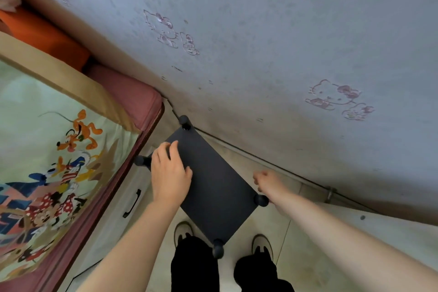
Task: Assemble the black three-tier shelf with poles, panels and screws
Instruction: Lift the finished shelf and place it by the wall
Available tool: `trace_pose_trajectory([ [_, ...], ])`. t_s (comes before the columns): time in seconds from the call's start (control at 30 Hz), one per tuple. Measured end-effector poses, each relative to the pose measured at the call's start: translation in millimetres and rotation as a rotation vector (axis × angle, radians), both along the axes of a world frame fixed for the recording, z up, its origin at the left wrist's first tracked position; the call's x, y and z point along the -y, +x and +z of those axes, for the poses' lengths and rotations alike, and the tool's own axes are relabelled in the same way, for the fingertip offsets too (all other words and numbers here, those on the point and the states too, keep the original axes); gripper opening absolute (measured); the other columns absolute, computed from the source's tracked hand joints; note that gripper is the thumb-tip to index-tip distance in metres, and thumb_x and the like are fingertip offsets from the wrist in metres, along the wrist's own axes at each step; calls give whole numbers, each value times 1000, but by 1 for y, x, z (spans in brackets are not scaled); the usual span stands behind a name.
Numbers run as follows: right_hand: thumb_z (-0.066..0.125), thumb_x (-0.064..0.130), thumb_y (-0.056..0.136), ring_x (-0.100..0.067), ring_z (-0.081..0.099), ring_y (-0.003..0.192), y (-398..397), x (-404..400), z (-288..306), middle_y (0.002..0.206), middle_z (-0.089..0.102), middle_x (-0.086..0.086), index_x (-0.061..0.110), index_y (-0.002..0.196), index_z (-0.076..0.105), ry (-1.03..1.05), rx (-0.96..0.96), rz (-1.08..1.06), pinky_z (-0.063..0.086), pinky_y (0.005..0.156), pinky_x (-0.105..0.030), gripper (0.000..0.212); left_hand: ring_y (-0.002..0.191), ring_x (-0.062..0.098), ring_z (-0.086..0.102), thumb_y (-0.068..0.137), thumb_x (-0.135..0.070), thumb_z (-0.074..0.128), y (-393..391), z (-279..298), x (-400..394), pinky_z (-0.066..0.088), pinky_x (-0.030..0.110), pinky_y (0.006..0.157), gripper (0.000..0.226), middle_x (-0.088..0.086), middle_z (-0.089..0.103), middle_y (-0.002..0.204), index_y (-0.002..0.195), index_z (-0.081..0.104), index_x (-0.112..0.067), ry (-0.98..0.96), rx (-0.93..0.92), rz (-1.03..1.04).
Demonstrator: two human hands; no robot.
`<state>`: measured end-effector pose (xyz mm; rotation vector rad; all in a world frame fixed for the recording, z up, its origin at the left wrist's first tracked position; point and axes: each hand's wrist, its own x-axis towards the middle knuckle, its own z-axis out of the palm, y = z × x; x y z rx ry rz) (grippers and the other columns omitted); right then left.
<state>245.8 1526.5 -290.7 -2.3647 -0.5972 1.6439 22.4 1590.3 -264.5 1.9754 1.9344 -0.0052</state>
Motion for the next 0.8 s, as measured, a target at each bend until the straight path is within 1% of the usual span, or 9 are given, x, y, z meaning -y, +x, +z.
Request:
trace_pose_trajectory([
  [0.07, 38, 37, 104, -24, 55, 95, -4, 21, 2, 102, 60, -8, 10, 116, 54, -67, -55, -226, 46, 91, -45, 33, 142, 34, 28, 93, -25, 68, -6, -1, -20, 26, 43, 120, 76, 17, 31, 153, 153, 27, -5, -34, -10, -63],
  [0.17, 33, 48, 104, -36, 52, 117, -14, 43, 4, 124, 53, -14, 11, 124, 48, -165, -216, -618, 41, 99, -57, 45, 142, 33, 34, 95, -33, 66, -20, -4, -46, 33, 42, 117, 78, 16, 32, 154, 154, 22, -6, -170, 36, -81],
  [0.23, 31, 55, 103, -42, 50, 125, -23, 51, 4, 119, 54, -19, 8, 121, 50, -185, -342, -892, 32, 105, -66, 54, 138, 33, 40, 96, -37, 64, -28, -4, -59, 39, 43, 111, 79, 16, 38, 151, 154, 21, -6, -289, 49, -110],
  [0.3, 28, 60, 101, -44, 51, 124, -35, 56, 7, 115, 56, -22, 6, 125, 49, -189, -384, -1048, 26, 108, -68, 62, 133, 33, 45, 96, -37, 64, -32, -3, -68, 43, 43, 106, 74, 17, 43, 146, 152, 25, -7, -365, 55, -142],
  [0.4, 25, 67, 98, -43, 50, 126, -59, 60, 12, 130, 55, -22, 5, 133, 46, -159, -420, -1184, 28, 107, -68, 74, 122, 34, 53, 96, -33, 64, -31, 1, -79, 49, 44, 94, 59, 16, 49, 137, 141, 32, -9, -411, 9, -191],
  [0.47, 24, 68, 98, -41, 54, 120, -72, 61, 13, 120, 60, -19, 5, 133, 48, -93, -416, -1212, 37, 102, -66, 75, 118, 33, 55, 96, -33, 64, -30, 1, -85, 51, 44, 91, 55, 16, 50, 134, 136, 34, -10, -438, -21, -220],
  [0.53, 25, 67, 98, -39, 56, 112, -80, 64, 14, 111, 62, -15, 6, 133, 50, -31, -376, -1229, 43, 95, -63, 75, 118, 32, 55, 93, -34, 68, -31, -3, -91, 51, 43, 91, 62, 15, 50, 135, 137, 33, -10, -490, 19, -218],
  [0.67, 22, 69, 97, -40, 48, 130, -89, 72, 15, 140, 53, -17, 8, 141, 46, 23, -358, -1269, 37, 104, -65, 79, 122, 30, 54, 85, -45, 75, -37, -13, -100, 50, 41, 91, 81, 11, 48, 140, 145, 31, -11, -583, 117, -168],
  [0.8, 20, 66, 99, -37, 45, 134, -97, 68, 20, 143, 51, -12, 11, 142, 47, 44, -330, -1314, 34, 104, -63, 75, 130, 34, 47, 83, -51, 76, -37, -17, -96, 46, 47, 104, 85, 13, 42, 143, 147, 35, -12, -533, 155, -94],
])
